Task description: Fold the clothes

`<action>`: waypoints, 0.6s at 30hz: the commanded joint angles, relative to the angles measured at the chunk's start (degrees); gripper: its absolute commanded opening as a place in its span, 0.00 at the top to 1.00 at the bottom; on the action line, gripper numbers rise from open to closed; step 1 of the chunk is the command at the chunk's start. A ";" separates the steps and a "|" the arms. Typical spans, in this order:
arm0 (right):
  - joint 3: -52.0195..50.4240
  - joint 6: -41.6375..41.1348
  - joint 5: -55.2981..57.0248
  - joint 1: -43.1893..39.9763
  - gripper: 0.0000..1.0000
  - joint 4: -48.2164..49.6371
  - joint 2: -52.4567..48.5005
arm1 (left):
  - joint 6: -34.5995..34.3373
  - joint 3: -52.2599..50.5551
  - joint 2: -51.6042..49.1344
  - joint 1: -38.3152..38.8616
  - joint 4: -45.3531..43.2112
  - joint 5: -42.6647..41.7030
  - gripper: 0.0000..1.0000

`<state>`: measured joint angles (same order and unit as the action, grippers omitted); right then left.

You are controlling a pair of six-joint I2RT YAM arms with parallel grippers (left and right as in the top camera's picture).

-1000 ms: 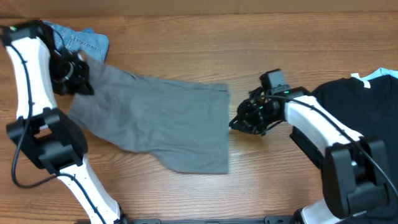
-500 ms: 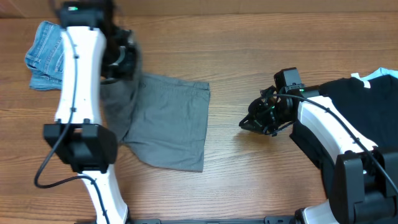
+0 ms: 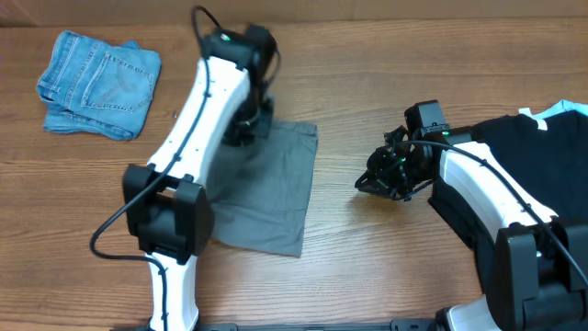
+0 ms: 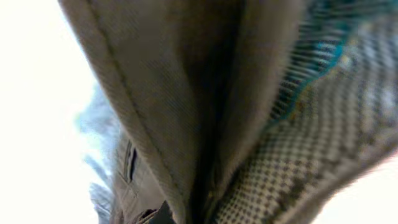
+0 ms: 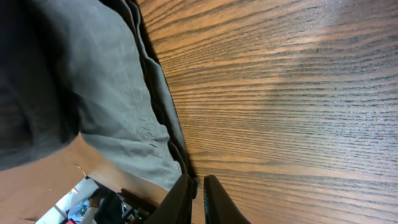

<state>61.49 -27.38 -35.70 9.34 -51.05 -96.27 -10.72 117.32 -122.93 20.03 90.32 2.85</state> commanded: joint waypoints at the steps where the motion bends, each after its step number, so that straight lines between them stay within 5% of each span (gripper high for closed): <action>1: 1.38 1.09 0.26 -0.26 0.88 0.13 1.62 | -3.72 -3.65 -0.52 2.32 -0.39 -1.09 0.69; 3: 1.38 1.09 0.26 -0.26 0.86 0.13 1.62 | -4.92 -3.76 -0.52 3.04 0.07 -1.22 0.55; 4: 1.38 1.09 0.26 -0.26 0.83 0.15 1.62 | -5.16 -3.67 -0.52 3.32 0.22 -1.22 0.01; 13: 1.38 5.22 0.00 -0.26 0.71 -0.07 1.62 | -2.89 5.29 0.11 0.26 6.54 1.38 0.00; 18: 1.66 16.04 -5.68 0.55 0.63 2.05 1.79 | -0.26 8.33 1.16 -3.52 6.51 1.36 0.00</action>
<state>61.52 -18.81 -36.80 9.39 -49.67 -96.27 -13.37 123.57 -123.22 18.94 96.66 3.07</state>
